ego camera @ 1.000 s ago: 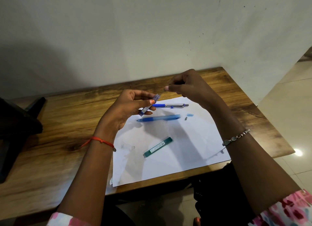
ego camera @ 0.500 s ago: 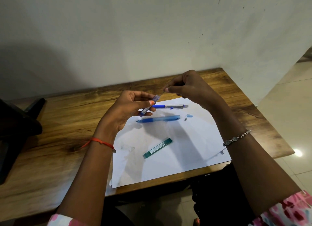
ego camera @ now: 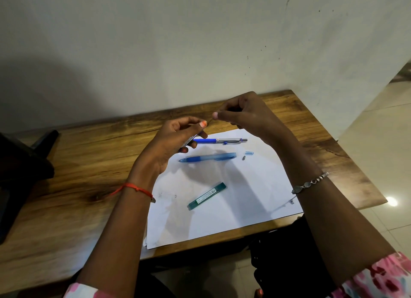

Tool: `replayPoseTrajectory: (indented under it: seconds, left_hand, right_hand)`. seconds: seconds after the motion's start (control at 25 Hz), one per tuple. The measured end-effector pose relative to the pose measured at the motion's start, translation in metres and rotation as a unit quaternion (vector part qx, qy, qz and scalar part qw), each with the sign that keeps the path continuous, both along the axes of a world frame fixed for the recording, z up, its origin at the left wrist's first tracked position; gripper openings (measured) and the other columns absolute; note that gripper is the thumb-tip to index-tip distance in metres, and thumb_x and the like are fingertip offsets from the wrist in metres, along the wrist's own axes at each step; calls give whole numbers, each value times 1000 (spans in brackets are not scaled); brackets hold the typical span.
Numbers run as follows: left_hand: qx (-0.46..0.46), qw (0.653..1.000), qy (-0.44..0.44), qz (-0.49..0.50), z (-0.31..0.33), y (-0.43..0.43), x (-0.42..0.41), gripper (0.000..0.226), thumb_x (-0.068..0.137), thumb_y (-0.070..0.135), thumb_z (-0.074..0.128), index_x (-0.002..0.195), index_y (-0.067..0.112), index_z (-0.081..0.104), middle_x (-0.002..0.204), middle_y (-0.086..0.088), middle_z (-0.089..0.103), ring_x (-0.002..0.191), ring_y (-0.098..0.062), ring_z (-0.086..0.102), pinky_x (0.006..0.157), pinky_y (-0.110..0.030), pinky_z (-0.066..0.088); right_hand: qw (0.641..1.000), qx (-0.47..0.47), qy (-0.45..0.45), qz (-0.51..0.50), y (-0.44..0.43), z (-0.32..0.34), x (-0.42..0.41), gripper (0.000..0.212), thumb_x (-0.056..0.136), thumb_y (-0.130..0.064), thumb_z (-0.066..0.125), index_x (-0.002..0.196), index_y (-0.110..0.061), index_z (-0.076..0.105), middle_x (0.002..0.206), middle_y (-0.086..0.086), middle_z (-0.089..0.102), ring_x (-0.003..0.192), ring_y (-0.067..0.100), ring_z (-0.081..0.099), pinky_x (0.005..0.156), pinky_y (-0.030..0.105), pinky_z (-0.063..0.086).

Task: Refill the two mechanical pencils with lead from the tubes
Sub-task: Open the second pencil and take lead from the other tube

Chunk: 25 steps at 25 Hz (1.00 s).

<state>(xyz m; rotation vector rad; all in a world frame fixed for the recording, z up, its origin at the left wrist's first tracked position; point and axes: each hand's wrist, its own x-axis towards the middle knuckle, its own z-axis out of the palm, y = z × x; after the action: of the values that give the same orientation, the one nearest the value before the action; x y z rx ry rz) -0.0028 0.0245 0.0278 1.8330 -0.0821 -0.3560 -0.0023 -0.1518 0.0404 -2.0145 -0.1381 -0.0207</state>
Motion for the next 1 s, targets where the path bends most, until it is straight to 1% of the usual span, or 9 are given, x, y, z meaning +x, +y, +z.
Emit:
replayPoseTrajectory:
  seconds: [0.08,0.28,0.36,0.44,0.56,0.72,0.84,0.92,1.0]
  left_hand:
    - [1,1000,-3,12,0,-1,0,11,87,31,58,78,28,65,61,14,68,55,-11,51,58,-24,39]
    - [4,999,-9,37,-1,-3,1,13,87,31,59,75,29,65,61,13,68,44,-5,52,55,-23,38]
    - [2,999,-10,43,-1,-3,0,12,86,32,59,76,29,65,62,12,68,43,-4,52,54,-23,38]
    - [3,999,-13,45,-1,-3,0,12,86,32,59,76,30,64,65,11,68,43,-4,52,53,-22,38]
    - [9,999,-13,40,-1,-4,-1,10,86,32,59,78,30,64,70,10,68,43,-3,53,56,-23,40]
    - [12,999,-13,42,-1,-4,-1,11,86,33,59,77,31,64,63,14,68,43,-3,53,57,-24,41]
    - [9,999,-13,47,-1,-4,-1,10,86,33,60,78,31,64,65,13,67,43,-3,53,57,-24,41]
    - [7,999,-13,50,-1,-4,-1,10,86,33,59,78,31,64,66,12,67,43,-3,53,57,-24,41]
    - [7,999,-14,50,-1,-4,-1,11,86,33,59,77,30,64,66,11,67,42,-3,53,56,-24,40]
  right_hand:
    - [1000,3,-2,6,2,0,0,17,82,-16,70,67,-8,67,38,-13,44,42,1,38,44,8,30]
    - [1000,-5,-8,8,3,-1,1,14,82,-16,70,76,-3,71,38,-16,51,42,-2,44,44,5,32]
    - [1000,-1,-9,10,2,-1,1,12,82,-12,70,82,0,72,41,-18,55,44,-6,50,45,3,33]
    - [1000,2,-11,11,3,0,0,13,81,-10,70,86,1,73,45,-17,58,46,-7,51,45,3,34]
    - [1000,3,-11,10,4,0,-1,14,82,-10,69,88,2,73,59,-10,61,47,-8,52,46,3,35]
    - [1000,1,-10,5,5,0,-1,15,81,-10,69,89,2,73,61,-7,62,47,-8,52,46,3,34]
    - [1000,-3,-9,5,5,1,-2,15,82,-10,69,90,1,73,65,-6,63,49,-10,54,46,2,35]
    - [1000,-3,-10,6,5,2,-2,15,82,-10,69,90,2,73,61,-9,63,49,-10,54,46,2,35]
    - [1000,0,-11,6,5,2,-2,14,82,-9,69,89,2,73,49,-18,60,48,-9,53,46,2,35]
